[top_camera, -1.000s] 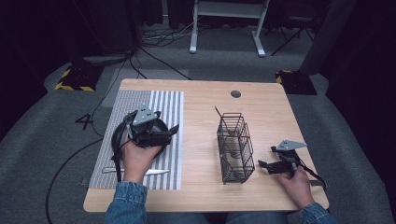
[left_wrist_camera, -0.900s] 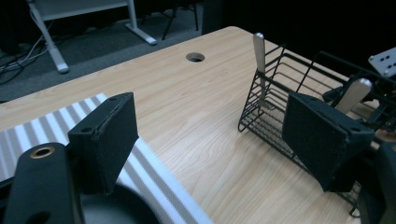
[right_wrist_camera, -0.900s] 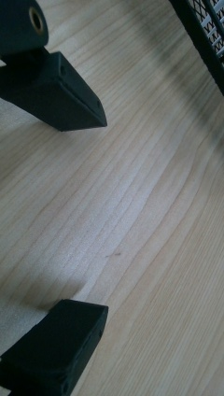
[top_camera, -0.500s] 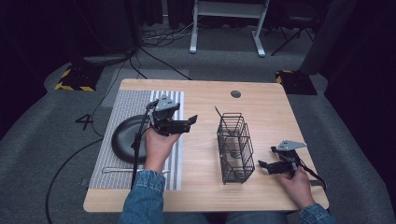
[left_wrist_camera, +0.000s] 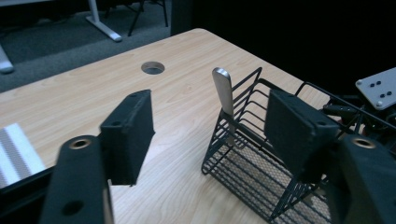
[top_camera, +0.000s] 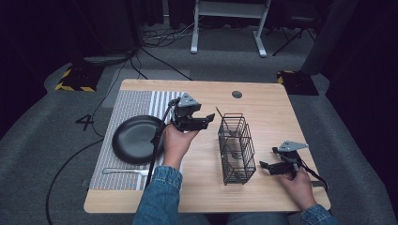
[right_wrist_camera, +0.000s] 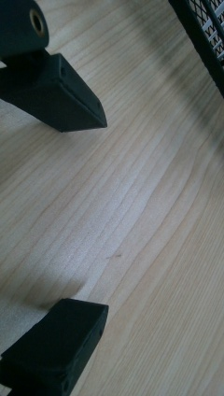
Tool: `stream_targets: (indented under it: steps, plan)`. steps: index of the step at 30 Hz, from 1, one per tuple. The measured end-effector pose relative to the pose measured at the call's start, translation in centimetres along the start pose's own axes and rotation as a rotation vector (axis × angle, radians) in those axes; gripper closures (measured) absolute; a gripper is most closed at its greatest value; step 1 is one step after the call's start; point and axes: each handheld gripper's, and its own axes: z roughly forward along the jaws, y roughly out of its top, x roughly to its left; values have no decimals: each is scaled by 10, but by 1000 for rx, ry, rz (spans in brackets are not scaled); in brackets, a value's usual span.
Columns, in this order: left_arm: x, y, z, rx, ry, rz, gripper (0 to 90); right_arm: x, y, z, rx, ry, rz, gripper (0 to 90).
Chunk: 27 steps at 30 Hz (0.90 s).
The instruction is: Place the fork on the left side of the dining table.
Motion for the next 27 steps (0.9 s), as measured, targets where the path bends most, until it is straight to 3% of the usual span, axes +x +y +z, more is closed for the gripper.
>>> stream_targets:
  steps: [7,19,22,27]
  plan:
    - [-2,0,12,-12,-13,-34,418,0,0,0,-1,1,-1,99]
    - [-3,2,38,7,-42,-93,500,0,0,0,-1,1,-3,101]
    - [-4,5,44,23,-27,-84,504,0,0,0,-1,1,-2,102]
    - [-1,6,49,34,-31,-113,535,0,0,0,-2,2,-3,104]
